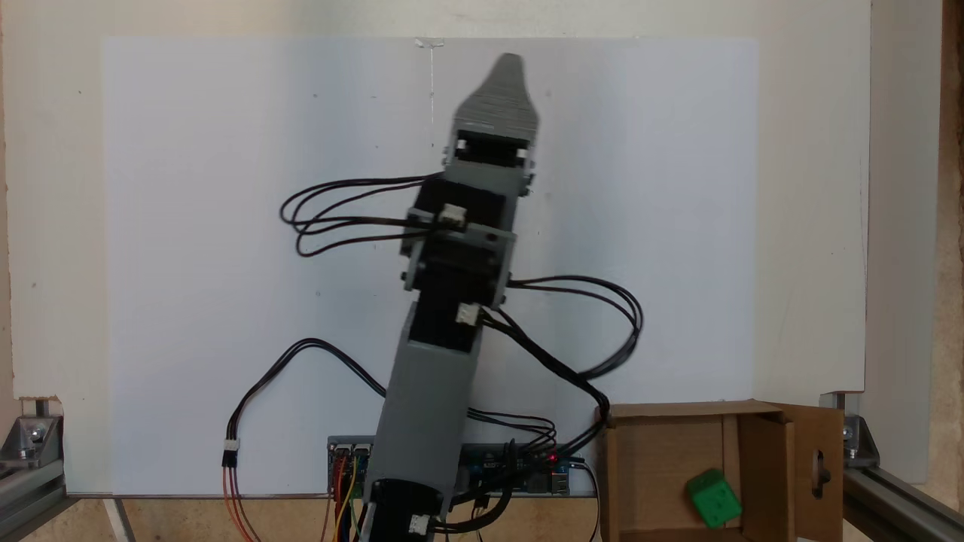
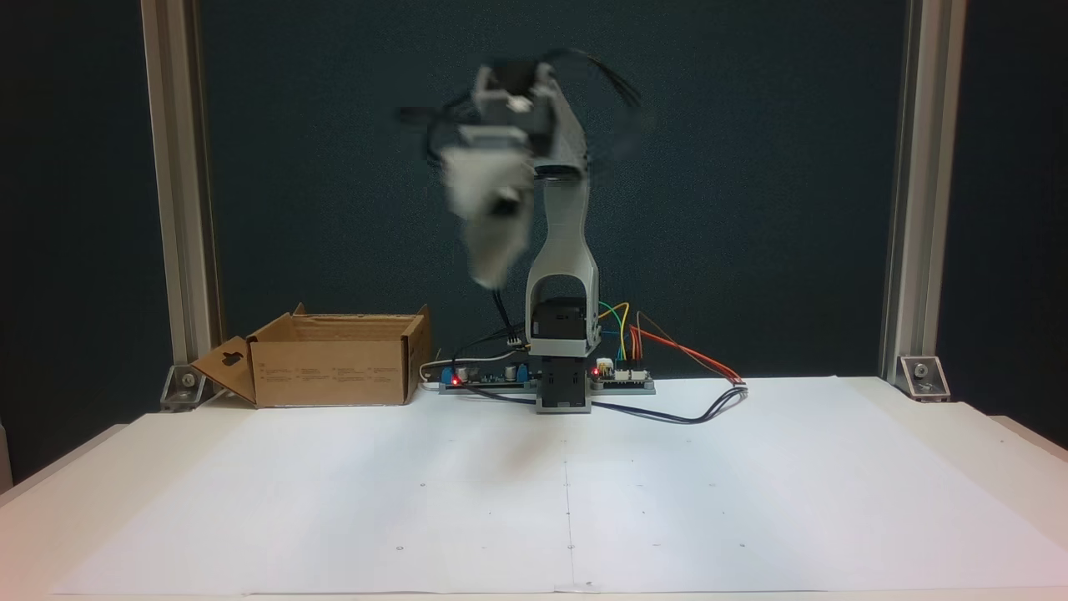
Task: Grasp a green dice and put it in the bin.
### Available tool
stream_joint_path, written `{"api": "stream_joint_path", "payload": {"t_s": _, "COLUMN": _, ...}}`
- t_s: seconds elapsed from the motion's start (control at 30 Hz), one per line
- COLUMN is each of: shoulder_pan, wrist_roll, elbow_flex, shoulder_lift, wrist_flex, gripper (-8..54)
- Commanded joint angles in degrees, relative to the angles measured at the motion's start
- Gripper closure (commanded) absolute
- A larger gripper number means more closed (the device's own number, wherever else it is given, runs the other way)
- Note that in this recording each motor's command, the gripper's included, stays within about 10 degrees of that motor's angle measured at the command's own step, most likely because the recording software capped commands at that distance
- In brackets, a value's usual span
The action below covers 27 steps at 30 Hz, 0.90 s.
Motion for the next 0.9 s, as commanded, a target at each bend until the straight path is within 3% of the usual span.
{"api": "stream_joint_path", "payload": {"t_s": 0.0, "shoulder_pan": -3.96, "wrist_roll": 2.29, "elbow_flex": 4.48, "shoulder_lift": 5.71, "wrist_flex": -9.30, "gripper": 1.5}}
{"api": "stream_joint_path", "payload": {"t_s": 0.3, "shoulder_pan": -6.24, "wrist_roll": 2.29, "elbow_flex": 36.47, "shoulder_lift": 21.62, "wrist_flex": -33.12, "gripper": 1.0}}
{"api": "stream_joint_path", "payload": {"t_s": 0.57, "shoulder_pan": -6.33, "wrist_roll": 2.20, "elbow_flex": 53.26, "shoulder_lift": 31.82, "wrist_flex": -53.42, "gripper": 0.1}}
{"api": "stream_joint_path", "payload": {"t_s": 0.87, "shoulder_pan": -6.77, "wrist_roll": 1.85, "elbow_flex": 75.59, "shoulder_lift": 36.47, "wrist_flex": -75.74, "gripper": 0.4}}
